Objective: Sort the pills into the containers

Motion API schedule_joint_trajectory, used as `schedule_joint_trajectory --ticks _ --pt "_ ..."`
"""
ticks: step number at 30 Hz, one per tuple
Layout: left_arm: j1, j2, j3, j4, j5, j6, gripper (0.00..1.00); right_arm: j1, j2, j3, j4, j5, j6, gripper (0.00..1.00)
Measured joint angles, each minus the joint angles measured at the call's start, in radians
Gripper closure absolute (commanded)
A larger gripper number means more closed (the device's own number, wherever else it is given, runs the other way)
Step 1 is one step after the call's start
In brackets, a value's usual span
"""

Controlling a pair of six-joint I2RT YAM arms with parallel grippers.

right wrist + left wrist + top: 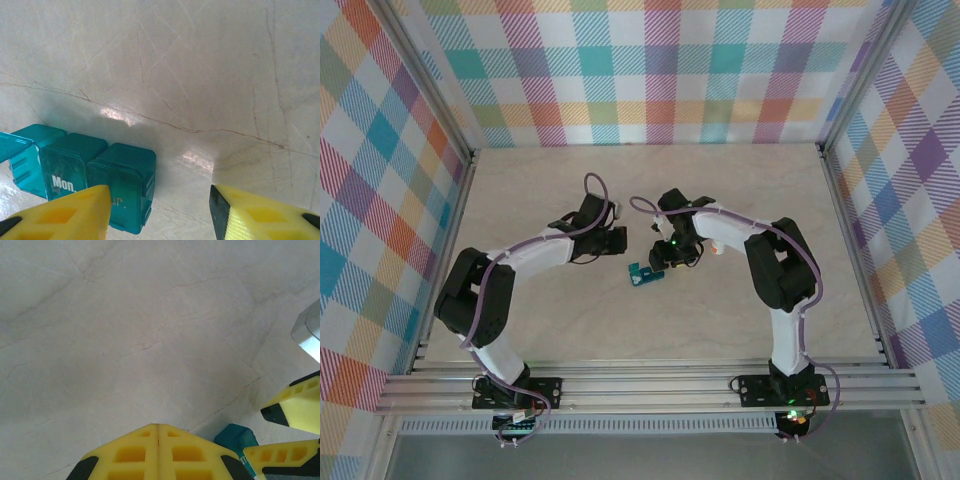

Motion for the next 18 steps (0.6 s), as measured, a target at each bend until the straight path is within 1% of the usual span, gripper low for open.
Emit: schedule_joint_trajectory --ticks 10,18 --pt "-0.039 0.011 -0.035 0.019 0.001 -0.008 1.0 0.0 0.0 0.0 0.0 0.0 0.0 0.45" --pt "-0.073 0.008 -0.073 0.025 0.024 -0.023 1.0 0.0 0.0 0.0 0.001 -0.001 0.0 0.46"
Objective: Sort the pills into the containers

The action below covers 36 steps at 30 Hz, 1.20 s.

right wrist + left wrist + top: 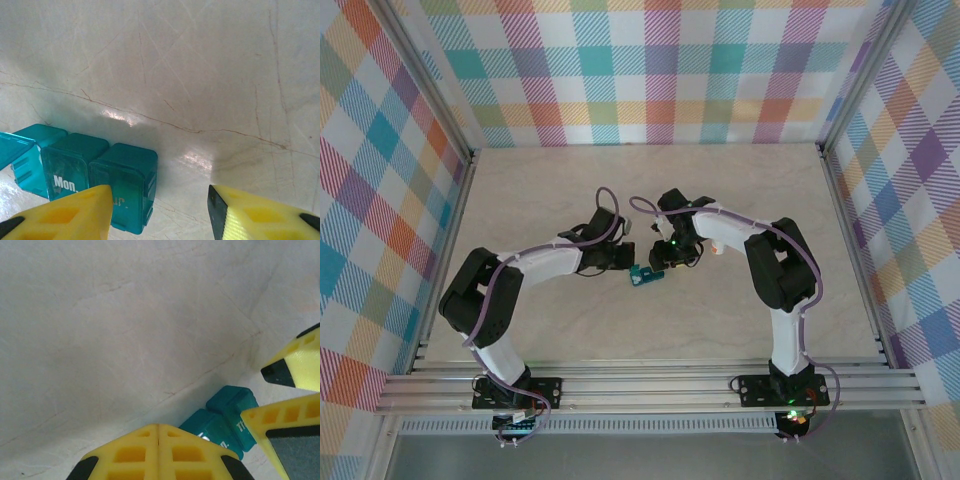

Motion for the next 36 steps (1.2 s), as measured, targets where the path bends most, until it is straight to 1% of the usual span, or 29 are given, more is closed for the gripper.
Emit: schedule_joint_trajectory --ticks 12,20,36 --pt "-0.045 -0.061 -0.047 0.005 0.003 -0.017 1.0 0.0 0.0 0.0 0.002 0.0 0.0 0.47" --pt "-0.072 -0.066 -0.062 0.019 0.002 -0.022 1.0 0.0 0.0 0.0 0.002 0.0 0.0 0.47" --pt "-0.081 -0.079 -0.126 0.021 -0.001 -0.026 1.0 0.0 0.002 0.0 0.003 -0.003 0.0 0.48"
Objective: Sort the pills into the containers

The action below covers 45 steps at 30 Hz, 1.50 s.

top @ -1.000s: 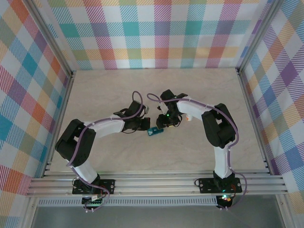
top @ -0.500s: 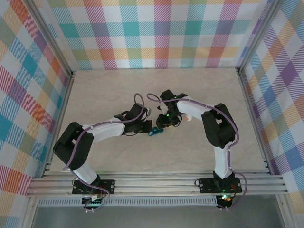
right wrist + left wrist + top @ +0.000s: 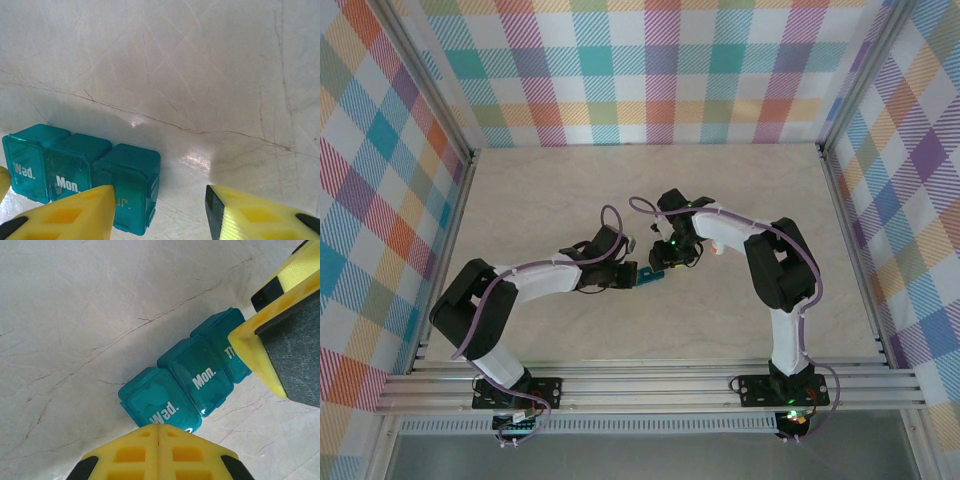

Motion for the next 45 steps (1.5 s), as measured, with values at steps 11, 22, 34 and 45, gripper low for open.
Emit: schedule_joint_trajectory --ticks 11,22,34,45 --pt "-0.014 0.001 0.004 0.0 0.0 0.0 1.0 0.0 0.0 0.0 0.001 -0.003 0.0 0.48" --pt "-0.032 0.027 0.024 0.002 -0.002 0.001 1.0 0.0 0.001 0.0 0.002 -0.005 0.0 0.49" --pt "-0.032 0.03 0.024 0.002 -0.008 0.001 1.0 0.0 0.001 0.0 0.002 -0.007 0.0 0.49" --pt "-0.033 0.04 0.03 0.0 -0.009 0.001 1.0 0.0 0.002 0.0 0.002 -0.011 0.0 0.49"
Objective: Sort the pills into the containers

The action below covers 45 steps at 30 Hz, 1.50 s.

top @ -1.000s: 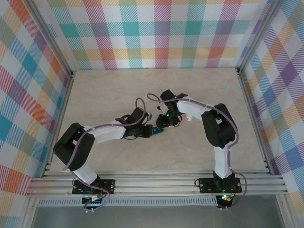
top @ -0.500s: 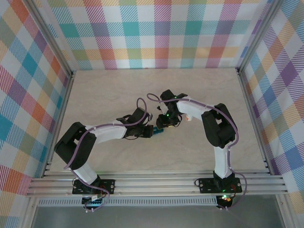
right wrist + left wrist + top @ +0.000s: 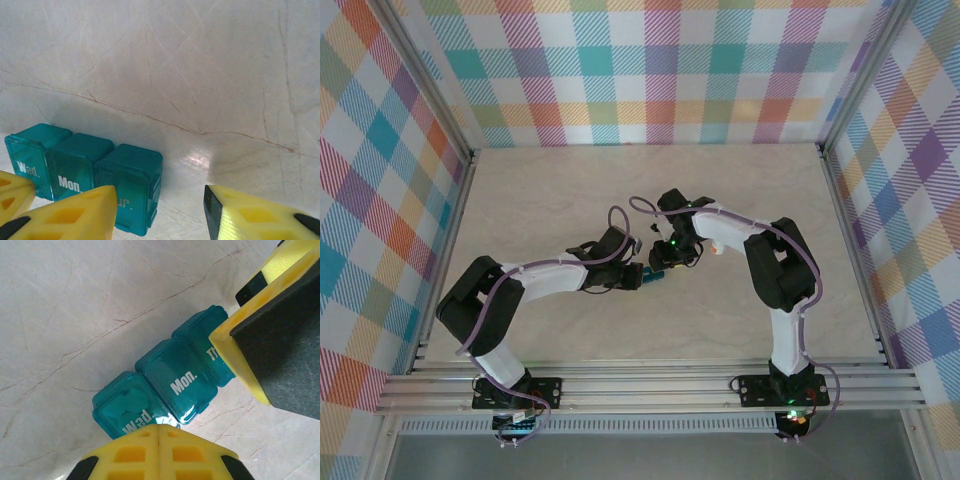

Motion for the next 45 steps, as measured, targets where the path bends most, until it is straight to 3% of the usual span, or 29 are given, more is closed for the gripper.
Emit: schedule_joint_trajectory --ticks 8,16,23,26,29,35,45 --pt "-0.003 -0.004 0.002 -0.002 -0.015 0.002 0.98 -0.001 0.0 0.002 -0.003 -0.014 0.019 0.48" --pt "-0.005 -0.087 0.003 -0.002 -0.094 0.032 0.63 -0.018 -0.004 0.125 -0.008 -0.077 0.11 0.4" --pt "-0.006 -0.243 0.045 0.009 -0.176 0.071 0.15 -0.072 -0.073 0.229 0.002 -0.138 0.219 0.23" --pt "-0.005 -0.309 0.048 0.01 -0.228 0.095 0.0 -0.097 -0.129 0.237 0.01 -0.143 0.241 0.13" --pt "-0.003 -0.378 0.048 0.005 -0.295 0.116 0.0 -0.121 -0.194 0.231 0.017 -0.141 0.252 0.01" --pt "0.041 -0.483 0.046 0.0 -0.452 0.154 0.0 -0.172 -0.382 0.134 0.062 -0.097 0.243 0.01" --pt "0.278 -0.637 -0.132 0.148 -0.624 0.212 0.0 -0.296 -0.739 -0.221 0.243 0.235 0.187 0.01"
